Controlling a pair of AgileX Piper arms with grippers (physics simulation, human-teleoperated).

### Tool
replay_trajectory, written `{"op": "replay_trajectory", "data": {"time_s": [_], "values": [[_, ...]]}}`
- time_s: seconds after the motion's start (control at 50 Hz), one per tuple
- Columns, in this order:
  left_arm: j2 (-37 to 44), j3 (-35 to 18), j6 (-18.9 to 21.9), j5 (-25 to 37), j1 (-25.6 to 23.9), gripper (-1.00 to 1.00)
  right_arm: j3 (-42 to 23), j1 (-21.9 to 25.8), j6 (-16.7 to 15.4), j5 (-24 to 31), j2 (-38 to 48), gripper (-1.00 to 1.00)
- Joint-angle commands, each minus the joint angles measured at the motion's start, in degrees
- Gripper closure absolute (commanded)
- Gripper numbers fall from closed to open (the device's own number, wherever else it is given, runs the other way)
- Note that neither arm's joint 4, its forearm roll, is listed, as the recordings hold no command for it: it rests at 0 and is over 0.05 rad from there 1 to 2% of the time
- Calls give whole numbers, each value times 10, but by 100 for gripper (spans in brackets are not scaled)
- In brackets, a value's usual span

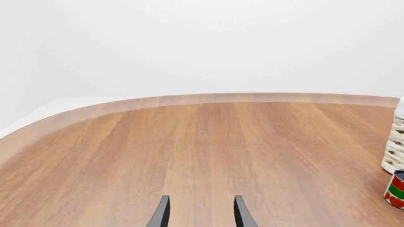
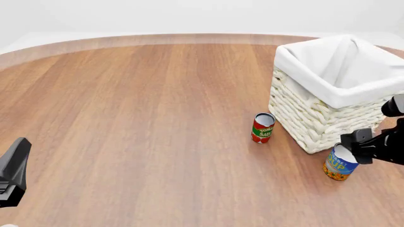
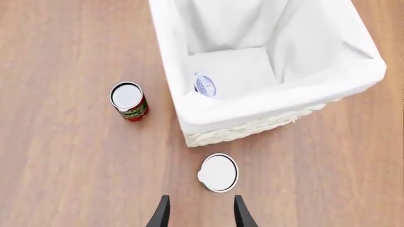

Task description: Pick up the alphabet soup and the cream cheese box, and put them in the basket.

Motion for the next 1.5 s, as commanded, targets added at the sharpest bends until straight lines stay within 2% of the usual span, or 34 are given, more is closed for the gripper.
{"op": "replay_trajectory", "data": {"time_s": [0.02, 0.42, 0.68, 0.7, 0.72, 0.74, 0.84, 0.86, 0.94, 1.1, 1.14, 1.16, 1.2, 1.24, 1.26, 1.28, 1.32, 1.5], "values": [[0, 0, 0, 0, 0, -100, 4, -7, -2, -9, 7, -100], [0, 0, 0, 0, 0, -100, 41, -18, -1, -34, -4, -100], [0, 0, 0, 0, 0, -100, 73, -37, -14, -76, 15, -100], [0, 0, 0, 0, 0, -100, 59, -37, -12, -51, 6, -100], [0, 0, 0, 0, 0, -100, 58, -37, -12, -50, 5, -100], [0, 0, 0, 0, 0, -100, 80, -39, -13, -80, 15, -100], [0, 0, 0, 0, 0, -100, 94, -42, -13, -99, 23, -100], [0, 0, 0, 0, 0, -100, 83, -43, -14, -82, 19, -100], [0, 0, 0, 0, 0, -100, 105, -49, -15, -128, 47, -100], [0, 0, 0, 0, 0, -100, 116, -55, -18, -160, 76, -100], [0, 0, 0, 0, 0, -100, 103, -60, -21, -143, 73, -100], [0, 0, 0, 0, 0, -100, 115, -61, -22, -168, 87, -100], [0, 0, 0, 0, 0, -100, 123, -63, -20, -185, 98, -100], [0, 0, 0, 0, 0, -100, 127, -65, -21, -192, 103, -100], [0, 0, 0, 0, 0, -100, 110, -70, -23, -158, 88, -100], [0, 0, 0, 0, 0, -100, 109, -70, -23, -157, 88, -100], [0, 0, 0, 0, 0, -100, 130, -73, -22, -207, 119, -100], [0, 0, 0, 0, 0, -100, 143, -81, -29, -245, 157, -100]]}}
